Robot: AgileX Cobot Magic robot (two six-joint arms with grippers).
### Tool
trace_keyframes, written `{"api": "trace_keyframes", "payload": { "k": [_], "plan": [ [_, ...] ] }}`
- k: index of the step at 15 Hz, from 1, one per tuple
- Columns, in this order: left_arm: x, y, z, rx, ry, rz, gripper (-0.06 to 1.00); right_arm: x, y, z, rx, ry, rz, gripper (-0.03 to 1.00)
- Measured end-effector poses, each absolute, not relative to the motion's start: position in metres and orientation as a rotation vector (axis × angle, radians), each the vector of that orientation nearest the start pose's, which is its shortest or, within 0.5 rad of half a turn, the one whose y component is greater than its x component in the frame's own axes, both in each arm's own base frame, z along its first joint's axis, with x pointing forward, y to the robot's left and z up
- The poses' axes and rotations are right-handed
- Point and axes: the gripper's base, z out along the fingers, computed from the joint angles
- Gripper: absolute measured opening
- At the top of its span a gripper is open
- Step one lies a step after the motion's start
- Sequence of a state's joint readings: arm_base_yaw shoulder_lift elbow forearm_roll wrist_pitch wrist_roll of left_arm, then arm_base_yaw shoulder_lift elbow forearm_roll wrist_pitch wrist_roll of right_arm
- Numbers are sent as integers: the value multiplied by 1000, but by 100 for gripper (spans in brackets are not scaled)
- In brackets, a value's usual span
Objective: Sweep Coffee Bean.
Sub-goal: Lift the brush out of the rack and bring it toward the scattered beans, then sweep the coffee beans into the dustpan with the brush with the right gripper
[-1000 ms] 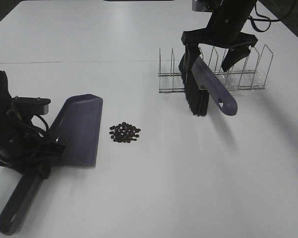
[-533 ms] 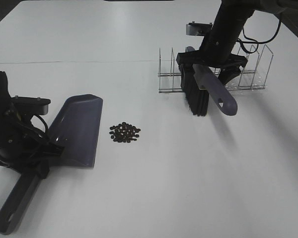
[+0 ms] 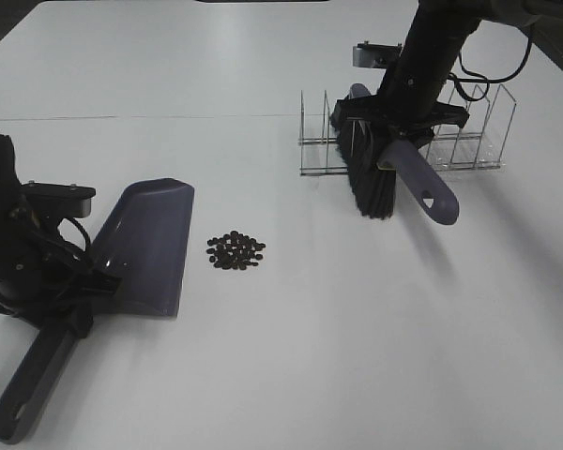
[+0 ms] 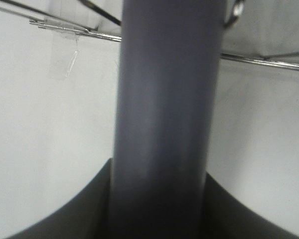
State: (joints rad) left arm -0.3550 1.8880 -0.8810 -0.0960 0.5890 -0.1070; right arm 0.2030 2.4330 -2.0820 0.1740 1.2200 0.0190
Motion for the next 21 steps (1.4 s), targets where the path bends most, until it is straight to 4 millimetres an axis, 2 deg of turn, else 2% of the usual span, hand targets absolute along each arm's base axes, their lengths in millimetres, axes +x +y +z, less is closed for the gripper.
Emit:
{"api": "trace_keyframes", "payload": {
  "k": [6, 9, 10, 11, 14, 16, 19, 21],
  "plan": [
    [279, -109, 102, 256, 3083, -108, 35, 482, 115, 144, -200, 3056, 271, 30],
    [279, -109, 102, 209, 3088, -109, 35, 472, 115, 153, -198, 3063, 236, 30],
    [279, -109, 102, 200, 3088, -110, 35, 461, 116, 159, -232, 3079, 176, 30],
    [279, -109, 102, 191, 3089, -110, 35, 440, 115, 173, -256, 3098, 87, 30],
    [279, -110, 102, 175, 3094, -107, 35, 399, 116, 194, -256, 3129, 1, 30],
    [276, -116, 102, 196, 3091, -108, 34, 370, 131, 203, -320, 3118, -105, 30],
    [274, -124, 102, 222, 3080, -112, 34, 353, 163, 200, -463, 3065, -256, 30],
    [275, -123, 102, 216, 3066, -90, 34, 353, 182, 193, -540, 3028, -328, 30]
  ]
}}
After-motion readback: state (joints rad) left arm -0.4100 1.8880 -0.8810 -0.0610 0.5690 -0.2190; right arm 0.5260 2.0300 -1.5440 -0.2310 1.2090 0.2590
